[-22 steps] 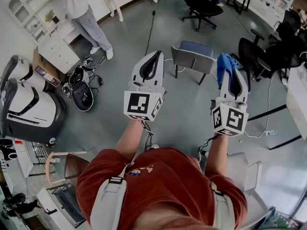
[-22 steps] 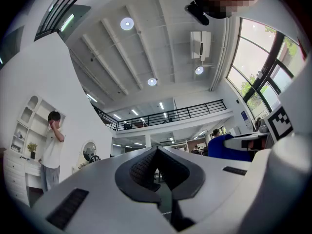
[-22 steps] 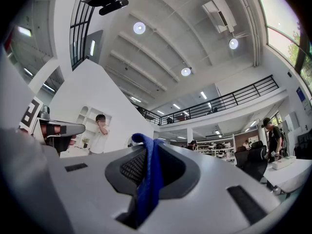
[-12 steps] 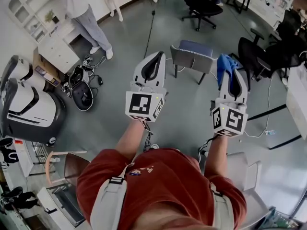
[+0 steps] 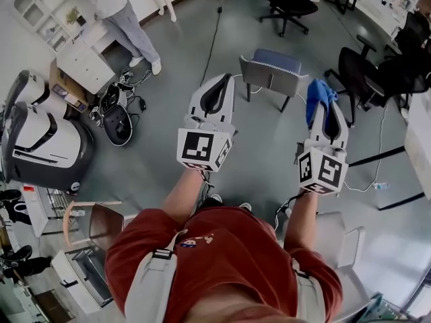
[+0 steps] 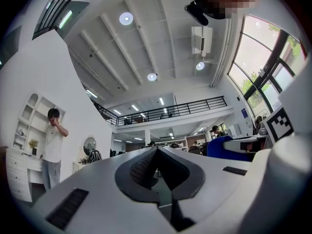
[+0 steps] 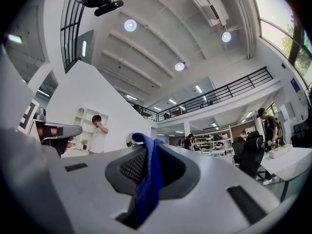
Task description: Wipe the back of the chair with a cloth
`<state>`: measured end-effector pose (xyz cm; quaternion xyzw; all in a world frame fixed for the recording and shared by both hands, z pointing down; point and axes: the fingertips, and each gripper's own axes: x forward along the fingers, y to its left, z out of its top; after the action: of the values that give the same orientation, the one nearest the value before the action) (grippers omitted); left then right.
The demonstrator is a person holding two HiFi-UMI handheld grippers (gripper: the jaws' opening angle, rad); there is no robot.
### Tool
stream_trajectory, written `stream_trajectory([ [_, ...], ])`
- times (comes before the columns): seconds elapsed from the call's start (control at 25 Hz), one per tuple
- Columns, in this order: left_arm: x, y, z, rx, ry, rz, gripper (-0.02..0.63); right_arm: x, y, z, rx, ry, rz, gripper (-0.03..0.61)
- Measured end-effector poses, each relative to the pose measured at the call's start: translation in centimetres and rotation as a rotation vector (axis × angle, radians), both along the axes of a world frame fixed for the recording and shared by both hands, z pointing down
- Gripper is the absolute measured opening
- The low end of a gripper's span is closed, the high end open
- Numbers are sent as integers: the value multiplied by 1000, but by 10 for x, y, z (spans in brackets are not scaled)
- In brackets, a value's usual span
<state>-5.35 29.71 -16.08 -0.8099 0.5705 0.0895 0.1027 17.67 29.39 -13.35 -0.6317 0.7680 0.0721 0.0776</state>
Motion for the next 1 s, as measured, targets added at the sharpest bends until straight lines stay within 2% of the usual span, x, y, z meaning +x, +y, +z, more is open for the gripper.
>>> stream_trajectory([
  [0.2,26,3,15,-19,-2,-29,14,24,-3,16,-17,-6,-24,49],
  [0.56,34,-12,20,-12,-3,-22,14,28,-20,19,-15,-7,-28,48],
  [0.8,16,-50,22,-7,12,-3,12,9,-54,20,-12,4,-10,49],
  [1.0,-10,-104,23,2,16,17,14,-18,-104,16,-9,23,12,48],
])
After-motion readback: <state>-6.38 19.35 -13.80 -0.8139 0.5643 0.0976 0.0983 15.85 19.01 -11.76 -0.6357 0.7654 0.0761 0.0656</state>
